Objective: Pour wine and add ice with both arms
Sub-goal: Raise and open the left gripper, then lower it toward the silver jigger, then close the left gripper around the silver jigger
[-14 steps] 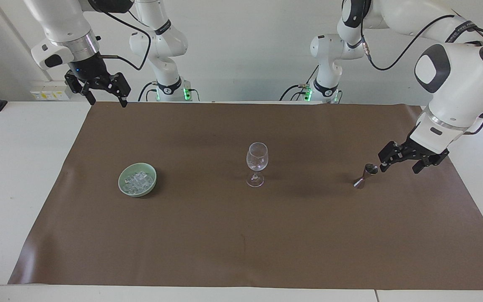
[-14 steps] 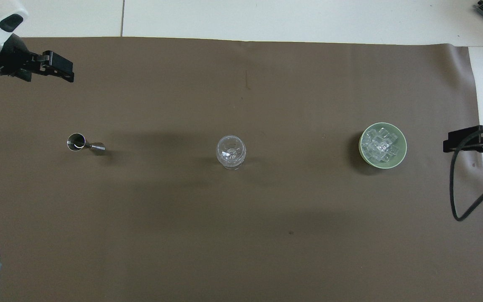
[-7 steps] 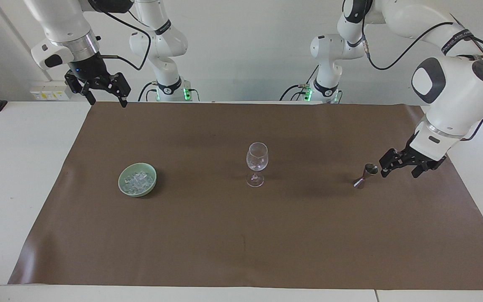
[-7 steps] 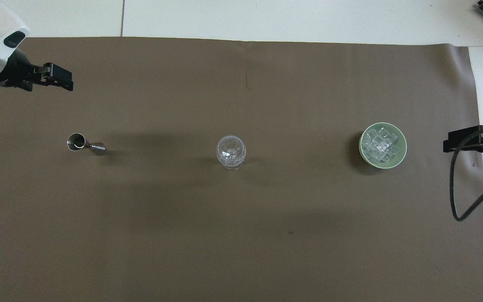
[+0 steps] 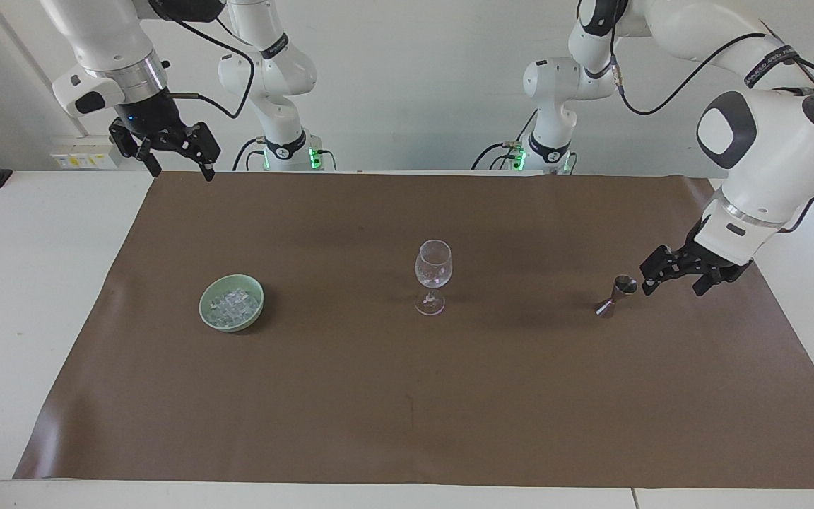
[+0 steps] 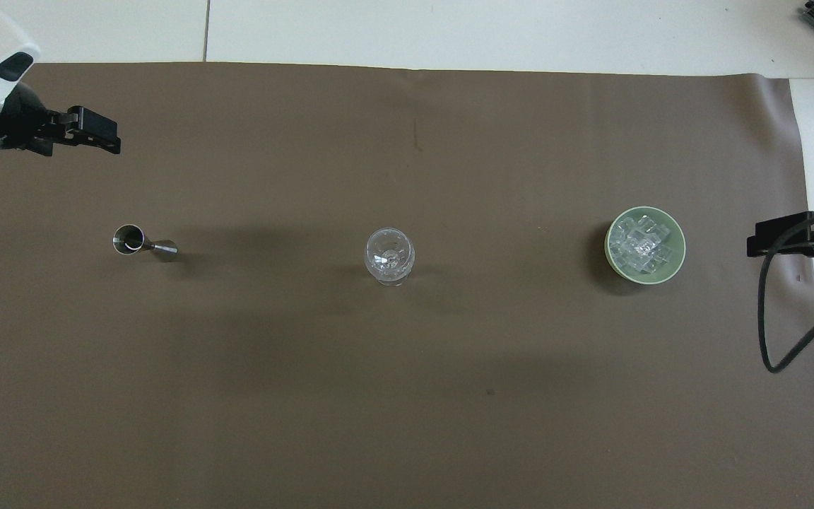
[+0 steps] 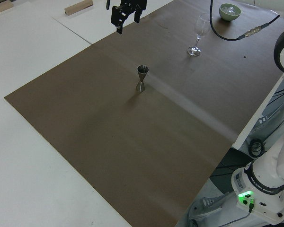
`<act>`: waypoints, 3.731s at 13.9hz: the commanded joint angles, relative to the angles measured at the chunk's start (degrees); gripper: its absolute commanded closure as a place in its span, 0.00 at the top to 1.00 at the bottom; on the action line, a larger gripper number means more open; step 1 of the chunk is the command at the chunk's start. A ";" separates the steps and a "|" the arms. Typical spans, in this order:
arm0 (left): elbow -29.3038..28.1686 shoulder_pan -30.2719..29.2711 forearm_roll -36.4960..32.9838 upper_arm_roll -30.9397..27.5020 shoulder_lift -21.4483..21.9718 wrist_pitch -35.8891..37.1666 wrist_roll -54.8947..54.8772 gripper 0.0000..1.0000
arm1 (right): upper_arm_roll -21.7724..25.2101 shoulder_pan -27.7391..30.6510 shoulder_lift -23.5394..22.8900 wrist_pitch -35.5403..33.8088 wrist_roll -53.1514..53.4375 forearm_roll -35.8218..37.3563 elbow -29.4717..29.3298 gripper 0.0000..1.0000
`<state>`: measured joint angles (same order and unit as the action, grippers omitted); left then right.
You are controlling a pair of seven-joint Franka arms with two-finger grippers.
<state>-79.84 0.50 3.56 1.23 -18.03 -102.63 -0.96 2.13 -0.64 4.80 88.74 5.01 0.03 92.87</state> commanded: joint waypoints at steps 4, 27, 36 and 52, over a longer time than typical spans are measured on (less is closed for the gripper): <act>-2.52 -3.92 3.38 0.26 1.59 2.69 -0.35 1.00 | -0.02 0.02 0.91 -0.67 -1.14 -0.47 0.64 1.00; -17.81 -20.53 35.10 0.17 -3.50 6.21 34.61 1.00 | -0.02 0.02 0.91 -0.67 -1.14 -0.47 0.64 1.00; -26.33 -25.01 48.98 -0.09 -4.99 4.19 41.21 1.00 | -0.02 0.02 0.91 -0.67 -1.14 -0.47 0.64 1.00; -33.80 -27.13 70.08 0.08 -11.85 9.55 42.80 1.00 | -0.02 0.02 0.91 -0.67 -1.14 -0.47 0.64 1.00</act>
<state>-112.28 -26.49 71.54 1.30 -30.34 -94.63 41.67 2.13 -0.64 4.80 88.74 5.01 0.03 92.87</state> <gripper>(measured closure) 0.000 0.000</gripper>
